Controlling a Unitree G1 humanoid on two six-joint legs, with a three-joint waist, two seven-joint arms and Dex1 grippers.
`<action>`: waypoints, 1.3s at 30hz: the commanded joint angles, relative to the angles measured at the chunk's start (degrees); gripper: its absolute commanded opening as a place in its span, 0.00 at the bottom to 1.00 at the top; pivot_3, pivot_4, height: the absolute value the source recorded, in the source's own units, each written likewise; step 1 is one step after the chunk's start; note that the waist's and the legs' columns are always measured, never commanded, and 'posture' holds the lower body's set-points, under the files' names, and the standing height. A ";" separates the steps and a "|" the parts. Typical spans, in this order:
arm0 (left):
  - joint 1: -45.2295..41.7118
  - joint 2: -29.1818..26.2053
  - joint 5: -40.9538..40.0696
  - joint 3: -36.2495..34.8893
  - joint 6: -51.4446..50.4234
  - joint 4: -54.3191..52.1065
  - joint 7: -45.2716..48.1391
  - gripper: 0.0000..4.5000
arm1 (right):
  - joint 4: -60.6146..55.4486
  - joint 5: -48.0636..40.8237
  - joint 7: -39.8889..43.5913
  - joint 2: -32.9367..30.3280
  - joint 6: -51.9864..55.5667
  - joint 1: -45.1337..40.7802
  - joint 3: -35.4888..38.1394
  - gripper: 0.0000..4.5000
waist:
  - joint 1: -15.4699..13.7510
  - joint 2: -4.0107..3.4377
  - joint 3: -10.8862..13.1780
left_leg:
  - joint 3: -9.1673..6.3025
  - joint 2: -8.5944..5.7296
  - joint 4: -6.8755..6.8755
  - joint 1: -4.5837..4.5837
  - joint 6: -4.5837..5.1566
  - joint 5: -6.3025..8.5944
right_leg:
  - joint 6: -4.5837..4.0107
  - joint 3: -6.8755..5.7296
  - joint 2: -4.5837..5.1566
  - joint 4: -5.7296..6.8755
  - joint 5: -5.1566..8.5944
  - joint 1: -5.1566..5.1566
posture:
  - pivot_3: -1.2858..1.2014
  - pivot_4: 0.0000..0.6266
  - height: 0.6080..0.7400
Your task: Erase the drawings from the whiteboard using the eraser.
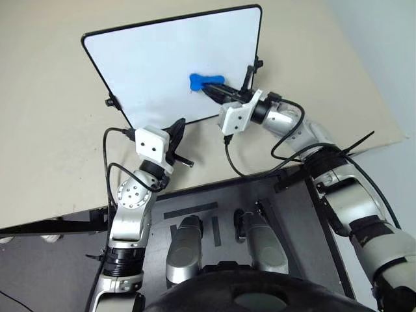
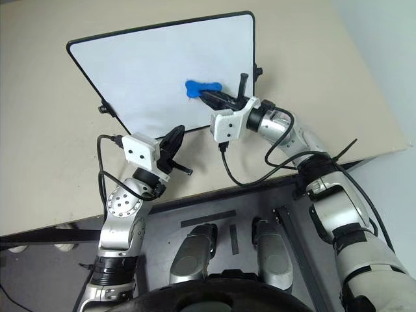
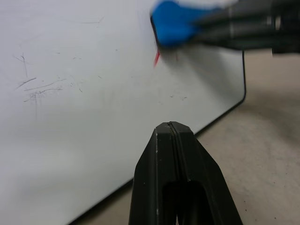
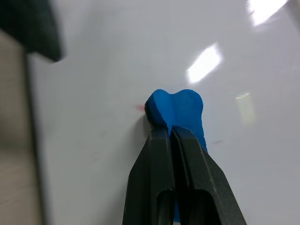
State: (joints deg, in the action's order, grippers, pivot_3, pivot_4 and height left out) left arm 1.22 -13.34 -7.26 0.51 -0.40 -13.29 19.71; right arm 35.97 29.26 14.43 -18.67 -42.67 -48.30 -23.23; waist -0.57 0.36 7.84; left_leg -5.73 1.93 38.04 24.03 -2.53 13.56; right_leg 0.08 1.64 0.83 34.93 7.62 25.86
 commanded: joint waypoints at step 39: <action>-0.04 -0.37 -0.62 -0.48 0.78 -1.54 0.53 0.00 | -17.22 -9.21 7.25 -4.84 6.80 11.62 2.81 0.01 | -0.16 0.02 -0.01 | 0.01 -0.01 0.02 0.01 0.00 0.00 | 0.07 -0.01 0.00 -0.03 0.04 -0.05 | 0.52 0.24 1.00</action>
State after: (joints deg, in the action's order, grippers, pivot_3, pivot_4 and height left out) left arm 1.18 -13.42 -7.31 0.65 -0.41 -13.29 19.93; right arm 23.42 23.93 18.41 -22.67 -37.17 -37.43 -21.56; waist -0.74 0.38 7.83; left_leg -5.71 1.91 38.06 24.05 -2.52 13.57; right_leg 0.17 1.63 0.83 34.90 7.68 25.81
